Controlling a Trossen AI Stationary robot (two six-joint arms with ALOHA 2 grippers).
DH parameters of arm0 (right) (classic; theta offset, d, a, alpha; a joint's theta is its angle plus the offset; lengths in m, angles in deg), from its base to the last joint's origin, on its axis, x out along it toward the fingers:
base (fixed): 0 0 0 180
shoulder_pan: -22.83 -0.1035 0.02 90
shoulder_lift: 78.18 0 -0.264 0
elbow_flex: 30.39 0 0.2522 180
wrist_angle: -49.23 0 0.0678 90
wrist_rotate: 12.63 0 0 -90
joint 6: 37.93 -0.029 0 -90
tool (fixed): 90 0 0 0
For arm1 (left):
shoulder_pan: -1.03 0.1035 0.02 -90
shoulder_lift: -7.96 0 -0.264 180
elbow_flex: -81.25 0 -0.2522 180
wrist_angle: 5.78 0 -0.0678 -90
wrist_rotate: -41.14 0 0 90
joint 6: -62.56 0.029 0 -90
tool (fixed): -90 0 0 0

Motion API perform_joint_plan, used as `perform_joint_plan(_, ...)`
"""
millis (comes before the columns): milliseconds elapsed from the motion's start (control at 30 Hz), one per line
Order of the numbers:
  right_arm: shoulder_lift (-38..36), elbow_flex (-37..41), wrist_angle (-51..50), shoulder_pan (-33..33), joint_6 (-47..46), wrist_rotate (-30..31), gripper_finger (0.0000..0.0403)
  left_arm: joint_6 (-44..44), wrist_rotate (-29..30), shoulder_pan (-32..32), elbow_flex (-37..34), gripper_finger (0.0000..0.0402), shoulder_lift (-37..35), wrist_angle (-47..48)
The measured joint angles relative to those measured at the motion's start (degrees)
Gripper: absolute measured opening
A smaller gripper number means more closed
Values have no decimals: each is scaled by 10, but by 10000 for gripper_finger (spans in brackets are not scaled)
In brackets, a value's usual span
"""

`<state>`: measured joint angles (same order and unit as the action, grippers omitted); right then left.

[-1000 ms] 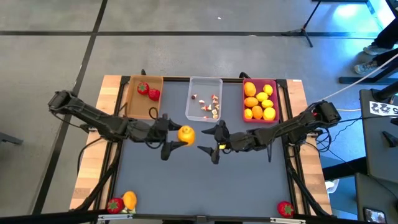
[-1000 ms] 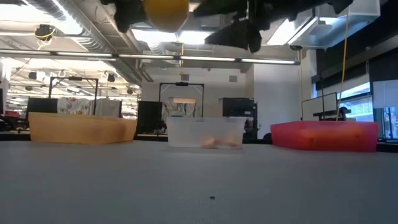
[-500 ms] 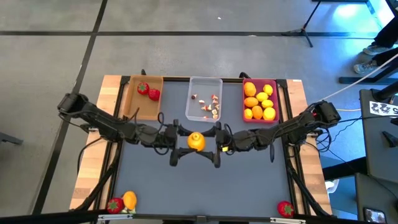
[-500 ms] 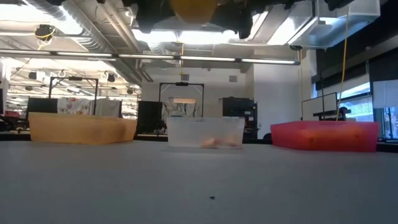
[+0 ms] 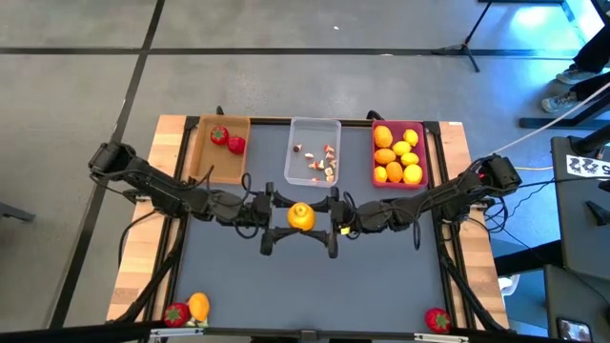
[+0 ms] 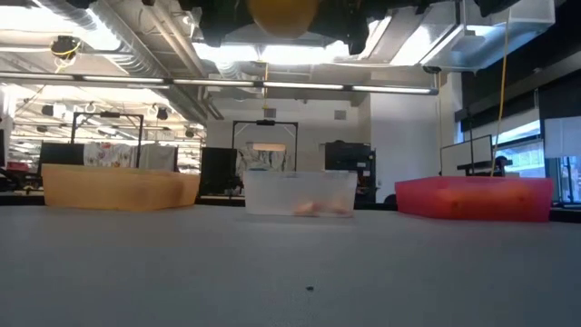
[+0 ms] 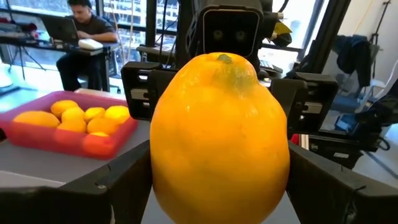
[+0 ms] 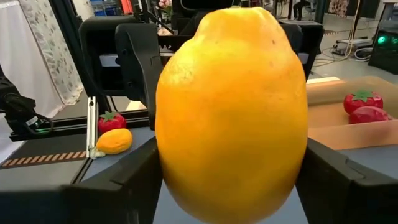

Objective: Sort produce into baskets
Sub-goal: Put the lemon into the pink bin

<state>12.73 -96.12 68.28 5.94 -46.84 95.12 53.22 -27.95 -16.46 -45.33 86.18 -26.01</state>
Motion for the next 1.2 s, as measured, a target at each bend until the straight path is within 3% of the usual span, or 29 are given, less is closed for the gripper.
perform_joint_plan(300,0,0,-3,0,-8,0,290,-42,4,0,0,308,0,8)
perform_joint_plan(533,-3,-1,-30,0,12,23,282,-35,19,-14,0,384,1,16)
perform_joint_plan(667,-15,-2,-55,-1,15,51,286,-29,25,-17,1,386,1,17)
perform_joint_plan(800,-47,-2,-117,-2,11,112,285,-28,34,-16,1,376,0,34)
perform_joint_plan(900,-81,-2,-167,2,0,195,286,-39,10,-20,1,378,1,61)
perform_joint_plan(1100,-149,-1,-287,-1,-25,260,287,-71,20,-19,1,381,1,118)
perform_joint_plan(1200,-186,-2,-355,9,-37,321,287,-84,17,-18,1,381,1,138)
